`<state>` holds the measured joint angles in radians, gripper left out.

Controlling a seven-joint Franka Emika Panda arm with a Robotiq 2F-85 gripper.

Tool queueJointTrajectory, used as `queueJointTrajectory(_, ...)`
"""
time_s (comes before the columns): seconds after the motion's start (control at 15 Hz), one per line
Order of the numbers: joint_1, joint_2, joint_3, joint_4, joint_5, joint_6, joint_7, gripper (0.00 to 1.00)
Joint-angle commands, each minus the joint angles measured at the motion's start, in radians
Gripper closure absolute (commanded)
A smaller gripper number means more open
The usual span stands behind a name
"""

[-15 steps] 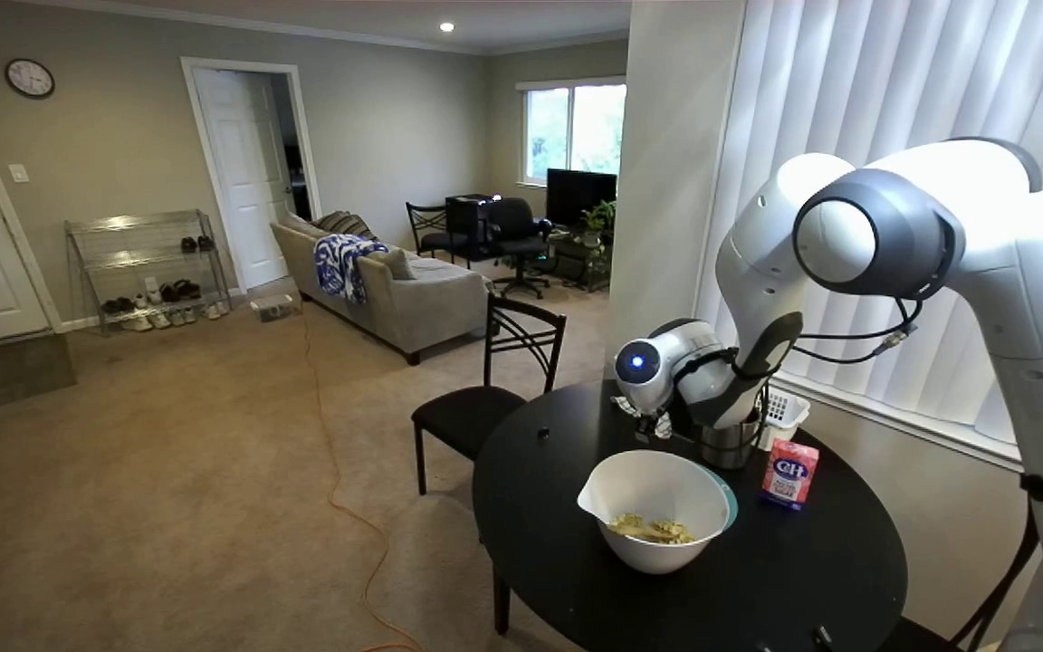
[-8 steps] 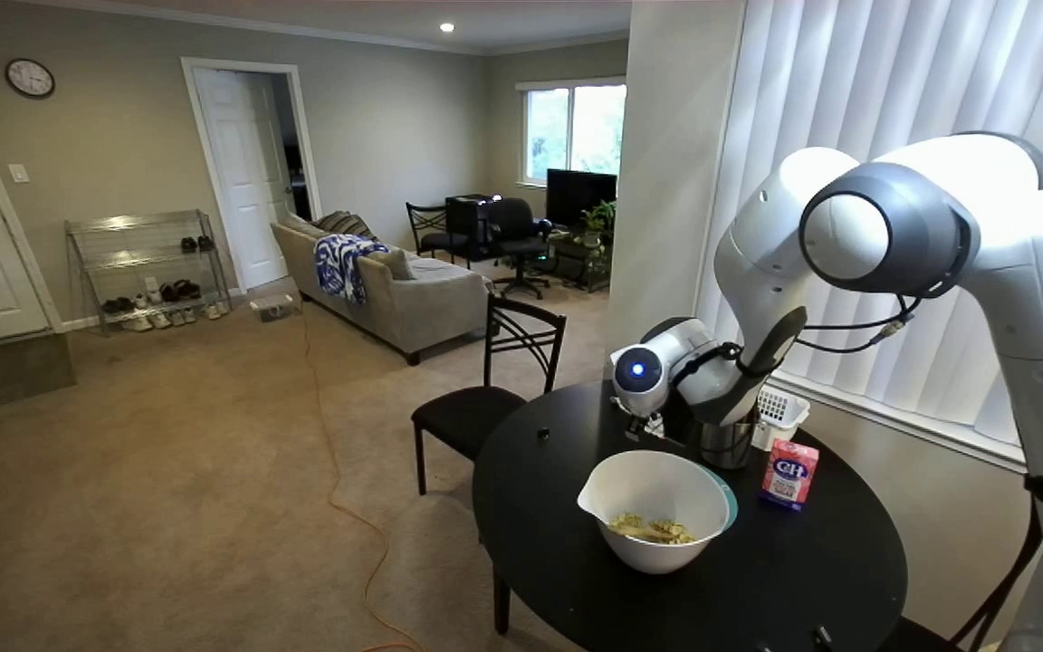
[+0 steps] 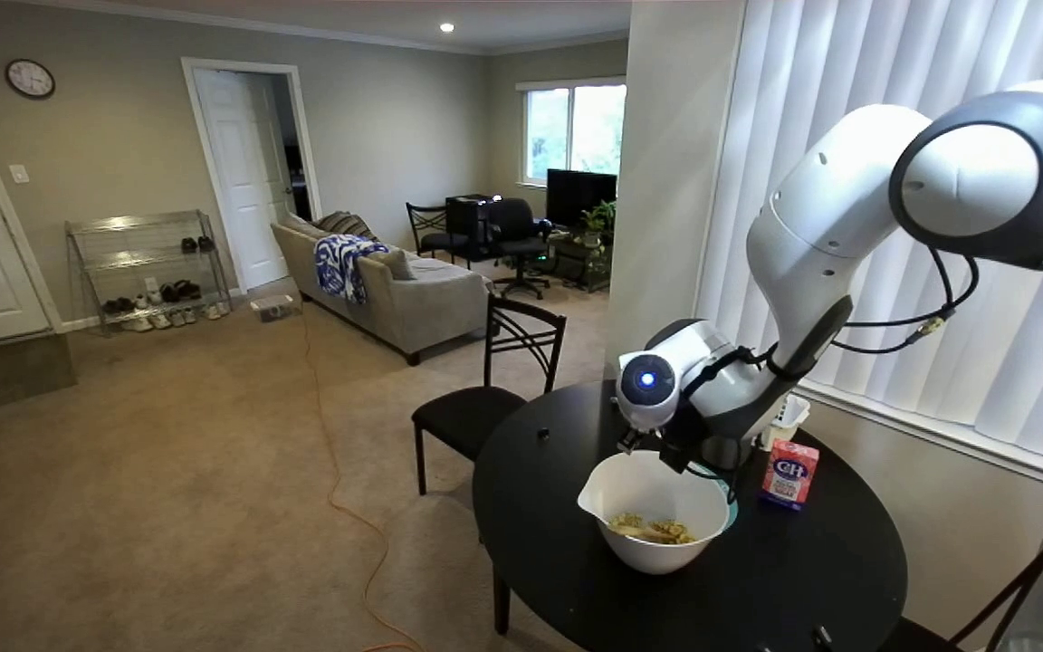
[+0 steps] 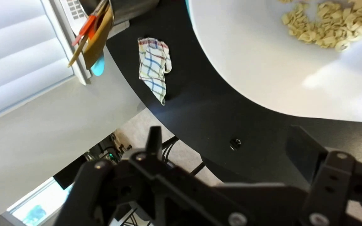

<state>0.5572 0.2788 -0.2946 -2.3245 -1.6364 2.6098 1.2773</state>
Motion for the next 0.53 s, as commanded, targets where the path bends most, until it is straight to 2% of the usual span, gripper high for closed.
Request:
queueJointTrajectory(0.0,-0.185,-0.067,0.231,-0.089,0.101,-0.069,-0.064,0.0)
queueJointTrajectory(0.2,-0.264,-0.065,0.346,-0.109,0.134,-0.032,-0.103,0.0)
queueJointTrajectory(0.47,-0.298,-0.035,0.438,-0.095,0.163,-0.036,-0.191,0.0)
